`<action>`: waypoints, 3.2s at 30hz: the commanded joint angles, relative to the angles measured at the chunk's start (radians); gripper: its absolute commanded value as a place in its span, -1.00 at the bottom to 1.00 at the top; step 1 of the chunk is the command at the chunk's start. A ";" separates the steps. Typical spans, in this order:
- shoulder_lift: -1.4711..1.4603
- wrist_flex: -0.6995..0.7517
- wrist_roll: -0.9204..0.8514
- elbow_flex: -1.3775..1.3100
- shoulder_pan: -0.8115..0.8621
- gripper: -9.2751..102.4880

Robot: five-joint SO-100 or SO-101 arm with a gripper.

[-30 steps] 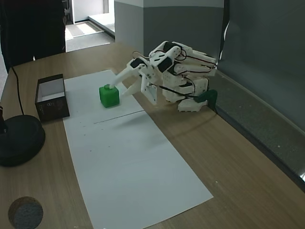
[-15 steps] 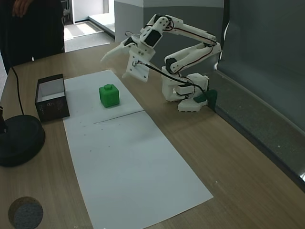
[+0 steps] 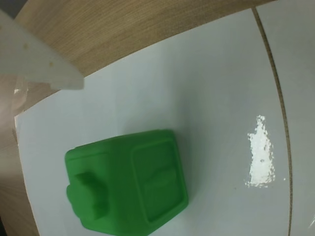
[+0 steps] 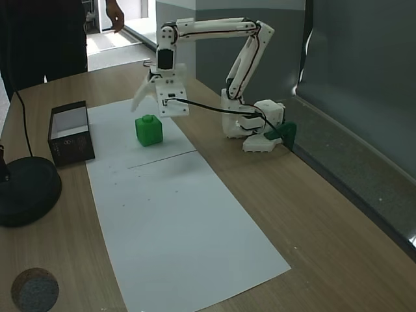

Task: Grab a green square and put it in the box.

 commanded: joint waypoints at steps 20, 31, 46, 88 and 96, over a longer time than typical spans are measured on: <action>-0.207 -0.094 -0.178 -0.081 0.018 -0.11; -0.328 -0.222 -0.218 -0.083 0.028 -0.35; -0.353 0.009 -0.179 -0.534 0.003 -0.48; -1.269 0.156 -0.008 -1.954 -0.092 -0.20; -1.207 0.222 -0.005 -1.957 -0.094 -0.34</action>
